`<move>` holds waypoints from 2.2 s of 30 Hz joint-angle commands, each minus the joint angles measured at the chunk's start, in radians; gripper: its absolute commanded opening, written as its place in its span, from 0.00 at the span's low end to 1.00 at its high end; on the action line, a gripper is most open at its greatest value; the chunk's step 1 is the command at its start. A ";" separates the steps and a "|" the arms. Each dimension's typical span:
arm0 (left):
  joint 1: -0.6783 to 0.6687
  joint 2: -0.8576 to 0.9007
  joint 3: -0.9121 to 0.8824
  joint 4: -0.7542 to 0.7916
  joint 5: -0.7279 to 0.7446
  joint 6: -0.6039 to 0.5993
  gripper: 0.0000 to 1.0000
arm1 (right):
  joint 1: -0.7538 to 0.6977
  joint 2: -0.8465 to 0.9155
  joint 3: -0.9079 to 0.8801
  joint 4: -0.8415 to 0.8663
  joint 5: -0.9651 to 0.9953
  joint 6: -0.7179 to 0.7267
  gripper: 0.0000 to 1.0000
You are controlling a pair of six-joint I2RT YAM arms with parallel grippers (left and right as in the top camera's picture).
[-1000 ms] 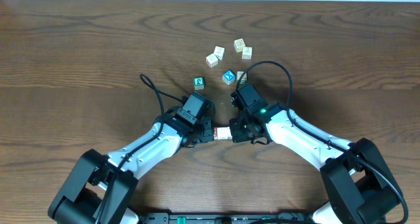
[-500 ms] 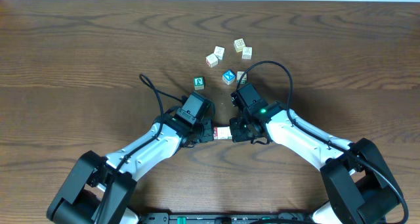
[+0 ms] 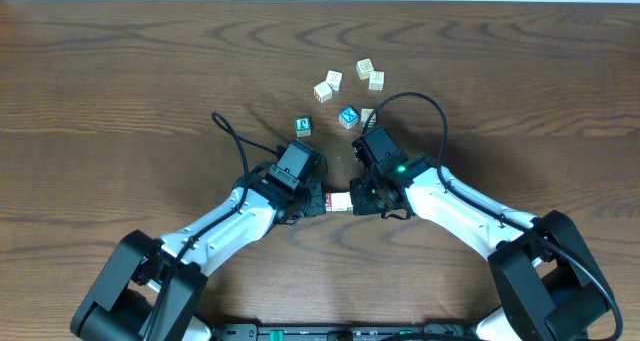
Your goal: Lift 3 blocks
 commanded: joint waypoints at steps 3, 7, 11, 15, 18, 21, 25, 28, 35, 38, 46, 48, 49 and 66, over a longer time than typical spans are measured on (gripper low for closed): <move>-0.037 -0.061 0.034 0.058 0.179 -0.020 0.07 | 0.086 -0.022 0.040 0.033 -0.253 0.002 0.01; -0.037 -0.073 0.034 0.058 0.179 -0.020 0.07 | 0.086 -0.022 0.054 0.025 -0.253 0.002 0.01; -0.037 -0.074 0.034 0.058 0.179 -0.020 0.07 | 0.086 -0.022 0.056 0.014 -0.253 -0.002 0.01; -0.037 -0.074 0.034 0.058 0.179 -0.021 0.07 | 0.086 -0.022 0.057 0.006 -0.253 -0.006 0.01; -0.037 -0.074 0.034 0.057 0.179 -0.027 0.07 | 0.086 -0.022 0.061 0.004 -0.253 -0.006 0.01; -0.037 -0.075 0.035 0.053 0.179 -0.032 0.07 | 0.086 -0.022 0.069 -0.007 -0.253 -0.010 0.01; -0.037 -0.075 0.041 0.040 0.179 -0.031 0.07 | 0.086 -0.022 0.076 -0.012 -0.253 -0.018 0.01; -0.037 -0.075 0.047 0.035 0.179 -0.031 0.07 | 0.086 -0.022 0.080 -0.016 -0.253 -0.018 0.01; -0.037 -0.075 0.070 0.027 0.179 -0.031 0.08 | 0.086 -0.026 0.081 -0.016 -0.253 -0.020 0.01; -0.037 -0.075 0.073 0.027 0.179 -0.031 0.07 | 0.086 -0.032 0.081 -0.016 -0.253 -0.021 0.01; -0.037 -0.081 0.073 0.027 0.179 -0.032 0.07 | 0.086 -0.075 0.081 -0.021 -0.231 -0.028 0.01; -0.037 -0.088 0.073 0.027 0.179 -0.031 0.07 | 0.086 -0.077 0.081 -0.022 -0.230 -0.028 0.01; -0.037 -0.097 0.073 0.027 0.179 -0.031 0.07 | 0.086 -0.077 0.081 -0.022 -0.230 -0.028 0.01; -0.037 -0.127 0.073 0.024 0.179 -0.031 0.07 | 0.086 -0.077 0.081 -0.027 -0.230 -0.028 0.01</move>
